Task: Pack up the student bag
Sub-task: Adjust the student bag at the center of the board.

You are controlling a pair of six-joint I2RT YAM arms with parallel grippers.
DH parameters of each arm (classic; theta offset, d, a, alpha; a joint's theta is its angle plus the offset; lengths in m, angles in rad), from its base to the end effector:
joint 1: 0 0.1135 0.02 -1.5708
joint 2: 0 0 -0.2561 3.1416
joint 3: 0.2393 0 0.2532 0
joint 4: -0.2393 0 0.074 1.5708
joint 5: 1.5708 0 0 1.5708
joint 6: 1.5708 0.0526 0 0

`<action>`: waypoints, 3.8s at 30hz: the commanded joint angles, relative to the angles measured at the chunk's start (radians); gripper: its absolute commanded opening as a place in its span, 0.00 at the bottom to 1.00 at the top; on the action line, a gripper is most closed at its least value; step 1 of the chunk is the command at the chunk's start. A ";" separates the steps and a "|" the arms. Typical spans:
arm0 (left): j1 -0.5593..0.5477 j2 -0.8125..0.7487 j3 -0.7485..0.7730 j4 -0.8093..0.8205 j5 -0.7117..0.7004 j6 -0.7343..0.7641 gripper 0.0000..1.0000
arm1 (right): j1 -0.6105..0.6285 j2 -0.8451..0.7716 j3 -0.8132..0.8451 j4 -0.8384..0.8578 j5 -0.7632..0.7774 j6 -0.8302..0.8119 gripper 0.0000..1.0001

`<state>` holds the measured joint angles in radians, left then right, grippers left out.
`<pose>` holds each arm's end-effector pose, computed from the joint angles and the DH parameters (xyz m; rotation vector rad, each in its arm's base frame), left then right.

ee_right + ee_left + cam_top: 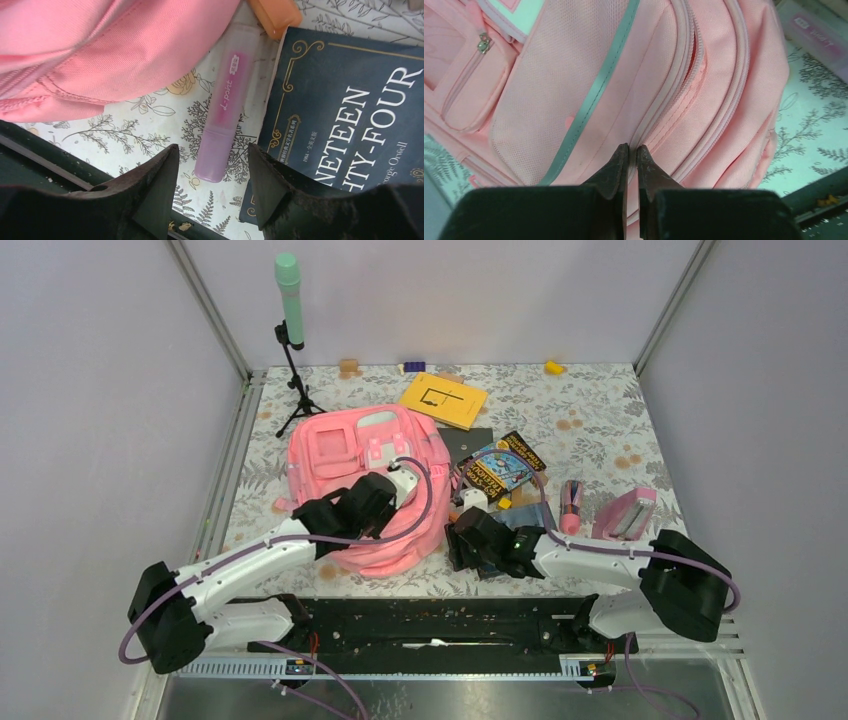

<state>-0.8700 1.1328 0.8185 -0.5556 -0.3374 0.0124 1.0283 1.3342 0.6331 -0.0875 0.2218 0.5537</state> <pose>0.1704 -0.1750 0.2320 0.8793 2.2076 0.0069 0.1519 0.2295 0.1608 -0.4556 2.3513 0.5141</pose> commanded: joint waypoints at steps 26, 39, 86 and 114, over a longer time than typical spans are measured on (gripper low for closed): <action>0.098 0.018 0.076 0.016 0.322 -0.020 0.06 | 0.077 0.200 0.080 -0.131 0.177 0.100 0.60; 0.097 0.041 0.071 0.019 0.282 -0.022 0.30 | 0.078 0.198 0.067 -0.101 0.173 0.100 0.53; -0.090 0.303 0.170 0.173 -0.190 -0.021 0.76 | 0.076 -0.094 -0.020 -0.101 0.277 0.124 0.04; -0.144 0.337 0.159 0.190 -0.522 0.061 0.66 | 0.076 -0.153 -0.059 -0.068 0.273 0.149 0.03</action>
<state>-1.0176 1.4834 0.9730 -0.4145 -0.6926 0.0345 1.0996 1.2041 0.5762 -0.1894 0.4618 0.6804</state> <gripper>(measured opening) 0.672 0.338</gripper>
